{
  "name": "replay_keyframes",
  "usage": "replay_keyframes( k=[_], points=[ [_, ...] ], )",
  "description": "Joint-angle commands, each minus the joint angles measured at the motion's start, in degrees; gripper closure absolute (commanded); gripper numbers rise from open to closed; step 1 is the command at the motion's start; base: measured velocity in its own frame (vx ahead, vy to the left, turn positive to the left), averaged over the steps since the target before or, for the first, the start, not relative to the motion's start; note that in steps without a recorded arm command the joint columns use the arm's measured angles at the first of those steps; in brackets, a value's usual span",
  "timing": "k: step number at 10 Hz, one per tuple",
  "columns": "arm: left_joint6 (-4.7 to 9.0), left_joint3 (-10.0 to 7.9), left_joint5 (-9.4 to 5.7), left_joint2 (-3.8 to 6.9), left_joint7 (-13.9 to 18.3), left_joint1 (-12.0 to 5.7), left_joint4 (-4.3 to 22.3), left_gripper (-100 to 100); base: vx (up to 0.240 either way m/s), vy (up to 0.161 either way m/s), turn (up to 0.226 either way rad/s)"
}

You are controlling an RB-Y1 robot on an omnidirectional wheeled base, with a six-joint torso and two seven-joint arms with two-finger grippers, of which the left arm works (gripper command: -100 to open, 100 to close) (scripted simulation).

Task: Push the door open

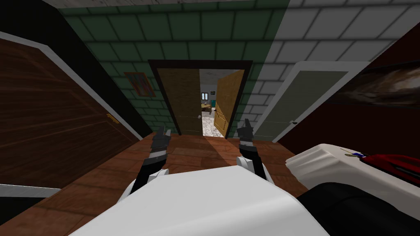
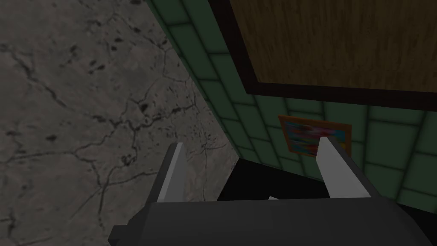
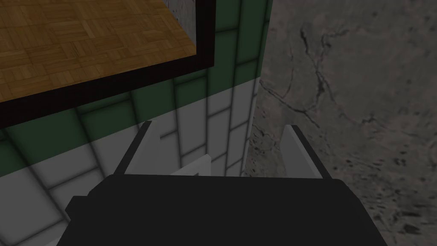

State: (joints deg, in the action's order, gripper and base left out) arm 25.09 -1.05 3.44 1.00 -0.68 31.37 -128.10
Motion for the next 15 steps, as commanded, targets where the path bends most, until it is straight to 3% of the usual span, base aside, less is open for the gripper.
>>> replay_keyframes(
  k=[1, 15],
  points=[
    [0.5, 0.33, -0.13, 0.33, -1.0, -0.71, 1.6, -100, 0.123, -0.09, 0.032],
    [6.52, 4.24, -1.65, 3.51, -13.2, -9.16, 20.5, -100, 0.104, -0.009, 0.02]
  ],
)
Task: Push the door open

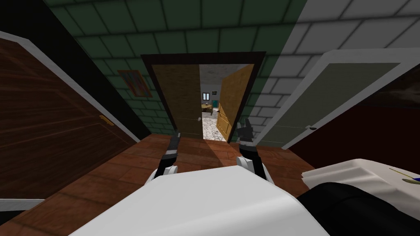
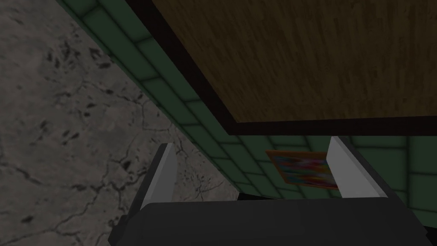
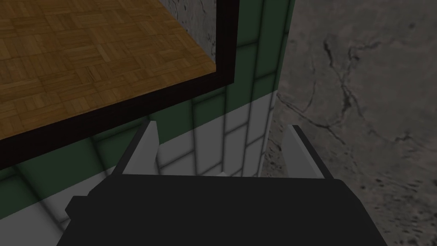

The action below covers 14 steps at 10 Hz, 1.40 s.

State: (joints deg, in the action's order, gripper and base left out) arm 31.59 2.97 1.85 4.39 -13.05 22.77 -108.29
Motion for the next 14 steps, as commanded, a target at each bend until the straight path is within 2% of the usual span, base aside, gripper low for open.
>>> replay_keyframes(
  k=[1, 8, 9, 10, 14],
  points=[
    [0.54, 0.57, -0.2, 0.36, -1.9, -1.31, 2.4, -100, 0.114, -0.012, 0.023],
    [4.45, 3.11, -1.18, 2.11, -9.7, -6.8, 14.6, -100, 0.103, -0.018, 0.026],
    [5.04, 3.49, -1.33, 2.36, -10.9, -7.63, 16.1, -100, 0.087, -0.031, 0.03],
    [5.04, 3.49, -1.33, 2.36, -10.9, -7.63, 16.5, -100, 0.051, -0.015, 0.009],
    [7.5, 5.1, -1.95, 3.39, -15.9, -11.09, 24.2, -100, 0.081, -0.016, 0.028]
  ],
)
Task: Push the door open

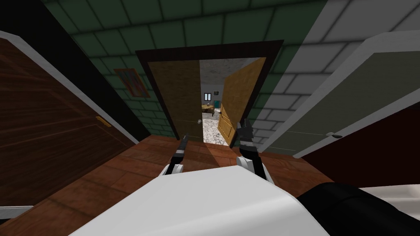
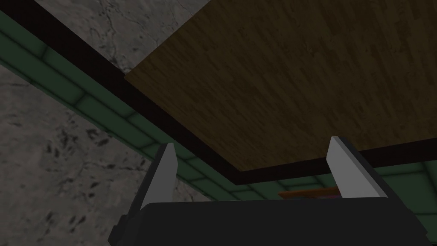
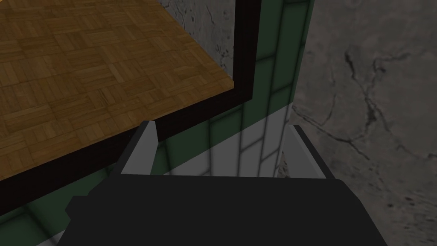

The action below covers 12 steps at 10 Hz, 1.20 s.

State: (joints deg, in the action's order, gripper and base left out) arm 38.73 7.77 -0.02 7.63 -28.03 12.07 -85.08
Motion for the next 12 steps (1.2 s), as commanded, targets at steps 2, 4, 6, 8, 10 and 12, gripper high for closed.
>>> replay_keyframes(
  k=[2, 4, 6, 8, 10, 12],
  points=[
    [1.62, 1.12, -0.4, 0.67, -3.5, -2.16, 4.5, -100, 0.103, -0.023, 0.027],
    [2.25, 1.53, -0.56, 0.93, -4.7, -3.05, 7.0, -100, 0.078, -0.018, 0.02],
    [3.52, 2.36, -0.88, 1.44, -7.3, -4.84, 10.7, -100, 0.069, -0.017, 0.026],
    [4.16, 2.77, -1.04, 1.7, -8.6, -5.73, 13.0, -100, 0.078, -0.02, 0.019],
    [5.42, 3.6, -1.36, 2.2, -11.1, -7.51, 16.8, -100, 0.064, -0.019, 0.023],
    [6.06, 4.01, -1.52, 2.45, -12.4, -8.4, 19.0, -100, 0.055, -0.016, 0.017]
  ],
)
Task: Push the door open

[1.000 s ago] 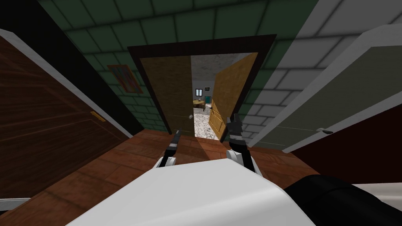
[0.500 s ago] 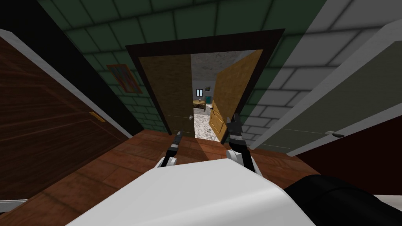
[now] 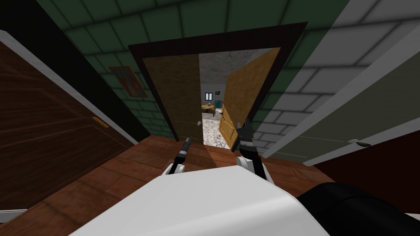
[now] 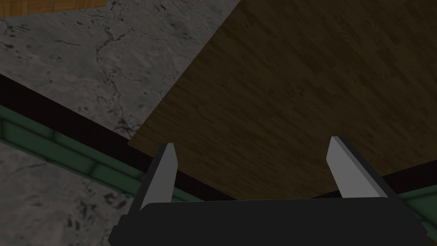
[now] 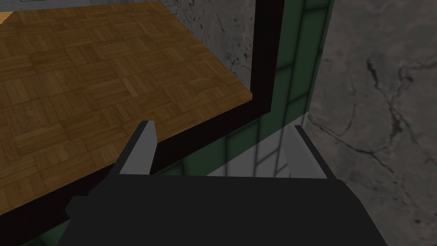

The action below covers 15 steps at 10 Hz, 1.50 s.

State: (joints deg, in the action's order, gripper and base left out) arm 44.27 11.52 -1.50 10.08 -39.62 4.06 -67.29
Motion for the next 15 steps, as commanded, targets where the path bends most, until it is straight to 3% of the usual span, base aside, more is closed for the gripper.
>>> replay_keyframes(
  k=[1, 2, 15],
  points=[
    [1.15, 0.67, -0.2, 0.25, -2.1, -1.28, 2.9, -100, 0.075, -0.019, 0.03],
    [1.15, 0.67, -0.2, 0.25, -2.1, -1.28, 3.2, -100, 0.066, -0.019, 0.008],
    [8.21, 5.27, -1.99, 2.95, -16.4, -11.21, 25.3, -100, 0.086, -0.025, 0.025]
  ],
)
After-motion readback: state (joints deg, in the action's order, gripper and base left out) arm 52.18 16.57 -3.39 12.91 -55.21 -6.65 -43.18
